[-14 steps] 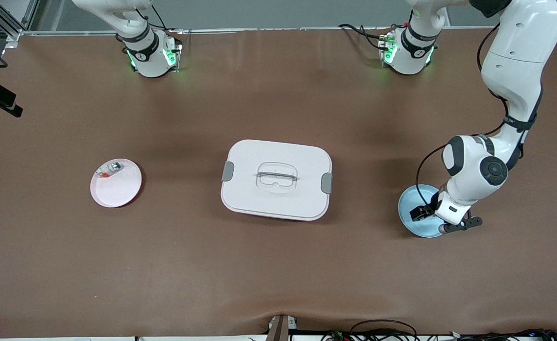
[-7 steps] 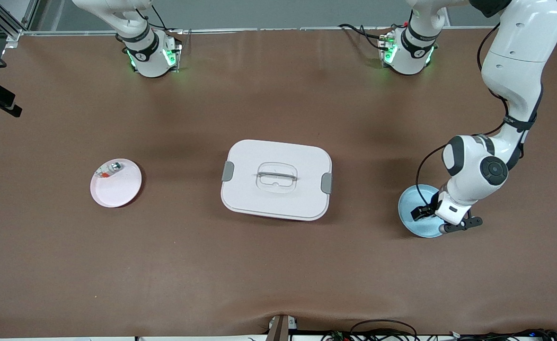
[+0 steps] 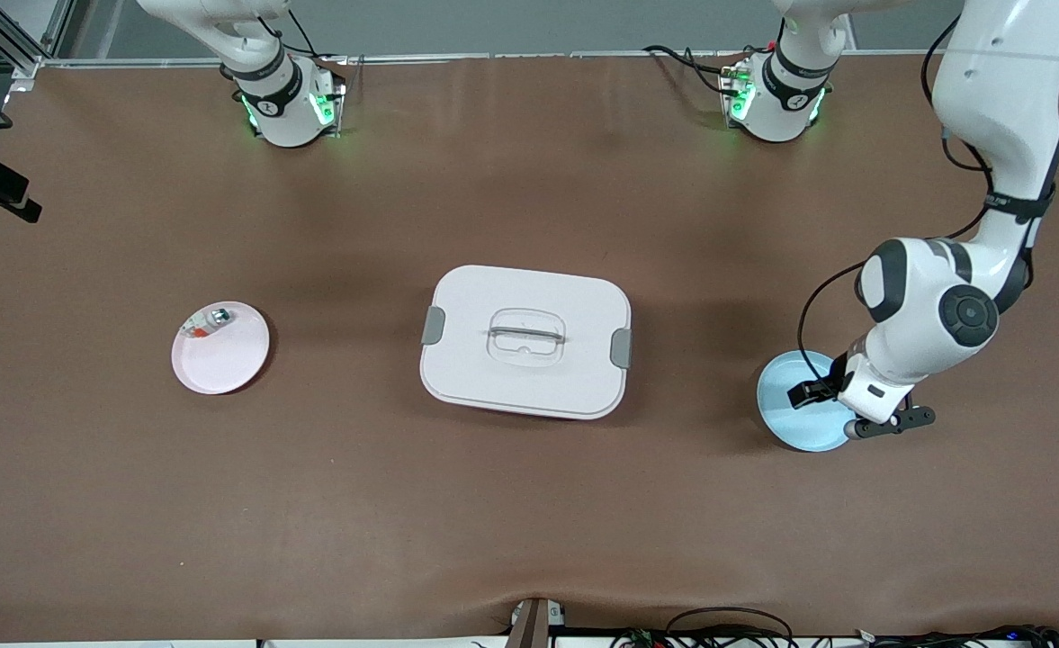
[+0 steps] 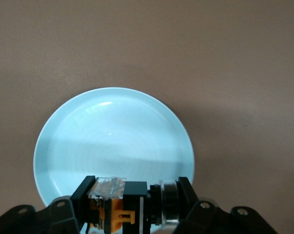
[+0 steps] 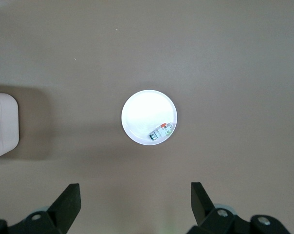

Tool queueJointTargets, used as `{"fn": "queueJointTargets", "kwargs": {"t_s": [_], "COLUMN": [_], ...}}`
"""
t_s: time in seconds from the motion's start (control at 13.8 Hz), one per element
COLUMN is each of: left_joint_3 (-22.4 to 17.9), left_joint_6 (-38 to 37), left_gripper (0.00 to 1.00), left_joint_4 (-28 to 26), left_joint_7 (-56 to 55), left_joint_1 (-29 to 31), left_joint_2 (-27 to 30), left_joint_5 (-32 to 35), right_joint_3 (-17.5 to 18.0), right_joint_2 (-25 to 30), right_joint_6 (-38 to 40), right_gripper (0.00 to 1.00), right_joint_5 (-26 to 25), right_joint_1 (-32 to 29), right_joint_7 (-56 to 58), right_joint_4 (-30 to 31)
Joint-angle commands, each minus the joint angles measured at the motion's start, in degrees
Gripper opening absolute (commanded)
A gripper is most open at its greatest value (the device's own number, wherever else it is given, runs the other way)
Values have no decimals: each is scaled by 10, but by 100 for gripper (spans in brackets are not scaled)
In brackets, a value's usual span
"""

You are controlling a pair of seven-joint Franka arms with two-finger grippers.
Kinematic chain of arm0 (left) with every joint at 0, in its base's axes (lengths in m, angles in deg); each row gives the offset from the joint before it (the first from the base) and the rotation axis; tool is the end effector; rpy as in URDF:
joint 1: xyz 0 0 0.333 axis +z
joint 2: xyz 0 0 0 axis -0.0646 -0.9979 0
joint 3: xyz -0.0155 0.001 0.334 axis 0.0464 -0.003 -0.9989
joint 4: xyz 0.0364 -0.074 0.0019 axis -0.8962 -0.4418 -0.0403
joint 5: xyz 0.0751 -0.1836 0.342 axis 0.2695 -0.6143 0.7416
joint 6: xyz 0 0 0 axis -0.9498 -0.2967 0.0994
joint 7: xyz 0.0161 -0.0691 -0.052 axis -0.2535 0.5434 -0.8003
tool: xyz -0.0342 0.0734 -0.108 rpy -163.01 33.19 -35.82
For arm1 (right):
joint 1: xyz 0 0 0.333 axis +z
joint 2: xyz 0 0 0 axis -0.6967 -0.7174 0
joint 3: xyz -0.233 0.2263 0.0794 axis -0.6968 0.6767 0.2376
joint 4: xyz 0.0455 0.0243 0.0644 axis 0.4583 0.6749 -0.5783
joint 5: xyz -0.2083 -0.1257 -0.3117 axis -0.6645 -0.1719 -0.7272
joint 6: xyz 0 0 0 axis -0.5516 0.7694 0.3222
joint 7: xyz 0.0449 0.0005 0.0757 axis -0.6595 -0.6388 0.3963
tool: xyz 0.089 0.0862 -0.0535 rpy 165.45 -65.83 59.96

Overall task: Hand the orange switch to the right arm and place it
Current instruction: 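Close the left gripper on the black-orange switch and lift it, then carry the switch with the left gripper over the white box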

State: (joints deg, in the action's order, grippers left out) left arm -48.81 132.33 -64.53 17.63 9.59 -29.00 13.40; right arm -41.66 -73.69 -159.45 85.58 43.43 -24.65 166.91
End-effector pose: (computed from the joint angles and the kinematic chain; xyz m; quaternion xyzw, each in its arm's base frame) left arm 0.6509 -0.0539 0.2609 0.9943 0.0947 0.0274 0.0401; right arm 0.5297 -0.0551 0.6561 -0.9995 0.0306 -0.0014 0.0034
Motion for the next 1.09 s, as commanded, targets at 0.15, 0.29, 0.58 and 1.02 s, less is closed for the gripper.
{"fn": "queueJointTargets", "kwargs": {"t_s": [0.15,0.29,0.58,1.02], "left_joint_3": [51,81,150,211], "left_joint_6": [-145,-195,-212,-212], "left_gripper": [0,0,0,0], "left_joint_4": [59,98,136,212], "left_joint_7": [-80,-147,-297,-566], "left_joint_1": [-1,-2,-5,-50], "left_joint_2": [57,55,51,16], "left_joint_5": [-10,-10,-11,-54], "right_joint_3": [5,4,3,3], "right_joint_2": [12,12,9,8], "right_joint_6": [-6,-6,-6,1], "right_gripper": [100,100,100,100], "right_joint_5": [-7,-11,-13,-14], "right_joint_1": [-4,-7,-8,-14], "right_joint_7": [-2,-1,0,-1], "right_joint_4": [5,6,3,-19]}}
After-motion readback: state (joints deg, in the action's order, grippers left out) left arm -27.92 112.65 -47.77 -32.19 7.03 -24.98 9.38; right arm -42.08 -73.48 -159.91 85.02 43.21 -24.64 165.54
